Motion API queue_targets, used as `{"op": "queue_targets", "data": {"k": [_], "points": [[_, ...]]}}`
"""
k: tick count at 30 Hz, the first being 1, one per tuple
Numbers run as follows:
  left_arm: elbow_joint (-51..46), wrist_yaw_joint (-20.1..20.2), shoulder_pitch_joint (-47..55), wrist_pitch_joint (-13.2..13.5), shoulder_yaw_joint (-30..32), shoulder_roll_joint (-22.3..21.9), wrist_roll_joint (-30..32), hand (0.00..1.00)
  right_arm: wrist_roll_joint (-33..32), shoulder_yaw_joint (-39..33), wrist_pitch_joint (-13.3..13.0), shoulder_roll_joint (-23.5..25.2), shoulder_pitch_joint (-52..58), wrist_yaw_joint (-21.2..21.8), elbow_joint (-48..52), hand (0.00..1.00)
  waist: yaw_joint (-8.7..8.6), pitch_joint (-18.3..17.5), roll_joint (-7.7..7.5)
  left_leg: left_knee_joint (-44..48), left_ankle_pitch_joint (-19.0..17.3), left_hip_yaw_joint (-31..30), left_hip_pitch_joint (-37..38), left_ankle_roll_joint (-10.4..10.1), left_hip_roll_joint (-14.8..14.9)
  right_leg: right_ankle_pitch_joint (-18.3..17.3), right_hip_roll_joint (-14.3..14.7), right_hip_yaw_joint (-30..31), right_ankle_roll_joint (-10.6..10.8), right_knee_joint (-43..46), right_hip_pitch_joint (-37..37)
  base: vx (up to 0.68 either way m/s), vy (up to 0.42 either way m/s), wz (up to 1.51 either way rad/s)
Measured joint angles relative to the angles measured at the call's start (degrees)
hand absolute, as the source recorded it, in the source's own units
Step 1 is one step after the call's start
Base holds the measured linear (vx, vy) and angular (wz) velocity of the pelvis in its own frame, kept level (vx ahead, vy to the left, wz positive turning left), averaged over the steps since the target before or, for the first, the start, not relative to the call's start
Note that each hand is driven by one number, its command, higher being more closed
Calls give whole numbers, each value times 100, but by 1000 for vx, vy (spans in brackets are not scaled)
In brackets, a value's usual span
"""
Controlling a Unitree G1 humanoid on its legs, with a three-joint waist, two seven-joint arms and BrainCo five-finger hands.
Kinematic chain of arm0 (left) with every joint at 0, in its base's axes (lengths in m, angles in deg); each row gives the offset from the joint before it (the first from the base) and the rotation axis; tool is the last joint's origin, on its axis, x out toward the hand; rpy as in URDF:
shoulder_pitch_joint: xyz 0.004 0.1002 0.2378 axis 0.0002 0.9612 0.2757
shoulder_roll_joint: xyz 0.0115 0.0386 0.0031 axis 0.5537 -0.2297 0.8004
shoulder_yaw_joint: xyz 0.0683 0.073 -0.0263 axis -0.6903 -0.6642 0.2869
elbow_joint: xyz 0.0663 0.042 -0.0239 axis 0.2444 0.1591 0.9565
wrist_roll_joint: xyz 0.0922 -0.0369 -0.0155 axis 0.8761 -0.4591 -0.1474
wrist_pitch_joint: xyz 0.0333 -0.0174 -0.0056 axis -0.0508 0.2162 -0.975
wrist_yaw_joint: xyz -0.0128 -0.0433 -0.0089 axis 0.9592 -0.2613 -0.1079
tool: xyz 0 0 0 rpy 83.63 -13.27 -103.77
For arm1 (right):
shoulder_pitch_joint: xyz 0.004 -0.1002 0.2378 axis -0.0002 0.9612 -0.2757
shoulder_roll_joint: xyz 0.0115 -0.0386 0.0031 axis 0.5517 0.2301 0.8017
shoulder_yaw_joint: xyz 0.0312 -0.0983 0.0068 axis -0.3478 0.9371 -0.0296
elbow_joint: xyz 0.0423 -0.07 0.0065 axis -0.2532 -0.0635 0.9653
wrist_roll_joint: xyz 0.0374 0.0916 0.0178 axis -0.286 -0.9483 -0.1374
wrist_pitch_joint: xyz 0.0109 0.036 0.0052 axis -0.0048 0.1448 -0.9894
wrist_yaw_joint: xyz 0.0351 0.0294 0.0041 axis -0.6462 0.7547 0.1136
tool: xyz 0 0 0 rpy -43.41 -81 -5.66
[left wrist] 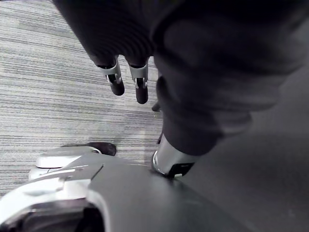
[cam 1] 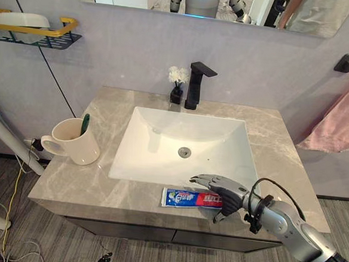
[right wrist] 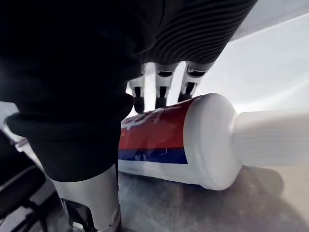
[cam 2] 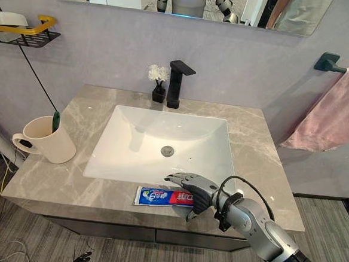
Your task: Organize washtable
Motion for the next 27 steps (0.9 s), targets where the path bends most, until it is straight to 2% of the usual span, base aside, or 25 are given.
{"op": "queue_targets", "data": {"k": [7, 13, 19, 27], "points": [[-3, 0, -23, -4, -112, 39, -7, 0, 432, -269, 74, 584, 32, -260, -171, 100, 19, 6, -15, -139, 136, -66, -30, -29, 32, 90, 56, -53, -32, -111, 2, -6, -5, 4], [-4, 0, -44, -8, -111, 41, -46, 0, 419, -356, 122, 675, -40, -256, -213, 100, 130, 16, -34, -204, 180, -87, -28, -41, 45, 101, 77, -119, -41, -162, 14, -8, -10, 5], [-4, 0, -43, -8, -80, 45, -88, 0, 404, -496, 183, 816, -39, -254, -213, 100, 134, 31, -49, -205, 181, -102, -22, -42, 42, 103, 76, -126, -38, -182, 45, -5, 1, 1], [-8, -51, 217, -15, 994, -139, -267, 0, 308, -900, 202, 1058, -30, -412, -160, 100, 126, 181, -3, -212, 180, -105, -25, -41, 43, 103, 75, -127, -38, -182, 45, 0, 0, 0]]}}
